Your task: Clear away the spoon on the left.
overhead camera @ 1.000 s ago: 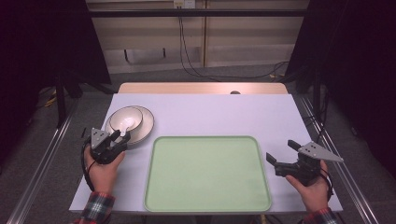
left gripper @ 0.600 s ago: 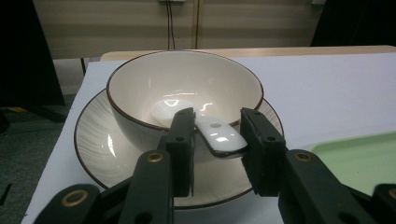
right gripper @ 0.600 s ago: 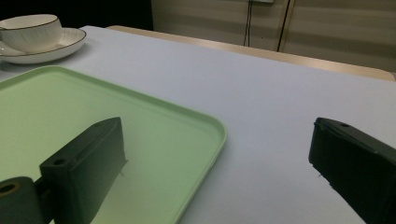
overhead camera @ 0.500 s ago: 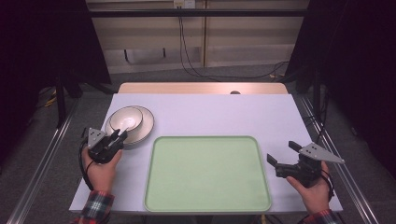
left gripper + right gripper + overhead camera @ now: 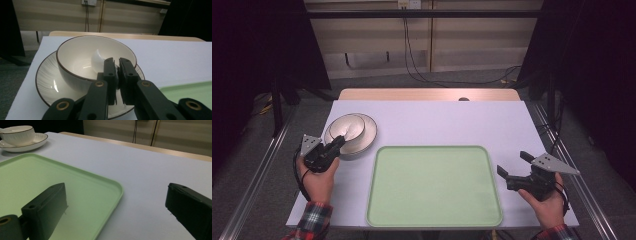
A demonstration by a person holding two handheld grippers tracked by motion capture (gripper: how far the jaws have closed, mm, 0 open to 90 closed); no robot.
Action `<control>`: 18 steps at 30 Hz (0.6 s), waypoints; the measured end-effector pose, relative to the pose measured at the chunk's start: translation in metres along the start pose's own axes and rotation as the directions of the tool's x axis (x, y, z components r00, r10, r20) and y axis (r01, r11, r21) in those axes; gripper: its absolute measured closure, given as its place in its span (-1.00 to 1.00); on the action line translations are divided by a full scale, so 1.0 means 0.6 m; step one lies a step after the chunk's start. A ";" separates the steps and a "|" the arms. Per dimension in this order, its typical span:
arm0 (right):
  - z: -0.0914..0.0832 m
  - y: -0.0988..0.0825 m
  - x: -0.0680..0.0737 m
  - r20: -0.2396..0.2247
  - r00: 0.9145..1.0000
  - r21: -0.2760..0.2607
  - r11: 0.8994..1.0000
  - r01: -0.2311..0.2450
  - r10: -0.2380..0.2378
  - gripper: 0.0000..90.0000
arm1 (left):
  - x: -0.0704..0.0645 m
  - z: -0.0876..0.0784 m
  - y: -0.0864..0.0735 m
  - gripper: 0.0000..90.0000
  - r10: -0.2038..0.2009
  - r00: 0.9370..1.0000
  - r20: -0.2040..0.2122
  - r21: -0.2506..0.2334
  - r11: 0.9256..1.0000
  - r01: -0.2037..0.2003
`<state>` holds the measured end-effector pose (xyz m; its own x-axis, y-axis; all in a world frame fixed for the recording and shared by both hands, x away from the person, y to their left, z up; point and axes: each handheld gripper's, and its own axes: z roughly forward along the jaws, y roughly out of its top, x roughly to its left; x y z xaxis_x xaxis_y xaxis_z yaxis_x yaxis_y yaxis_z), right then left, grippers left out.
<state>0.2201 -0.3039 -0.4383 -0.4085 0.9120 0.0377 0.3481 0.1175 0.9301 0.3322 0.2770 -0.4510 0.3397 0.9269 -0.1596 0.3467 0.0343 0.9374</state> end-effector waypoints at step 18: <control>0.000 -0.002 -0.003 -0.009 1.000 0.004 1.000 -0.005 0.005 -0.93 | -0.004 0.016 0.034 0.89 -0.026 1.000 0.005 -0.012 1.000 0.026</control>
<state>0.2203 -0.3055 -0.4395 -0.4146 0.9089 0.0460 0.3539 0.1145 0.9283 0.3468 0.2721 -0.4343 0.3351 0.9237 -0.1858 0.3448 0.0632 0.9365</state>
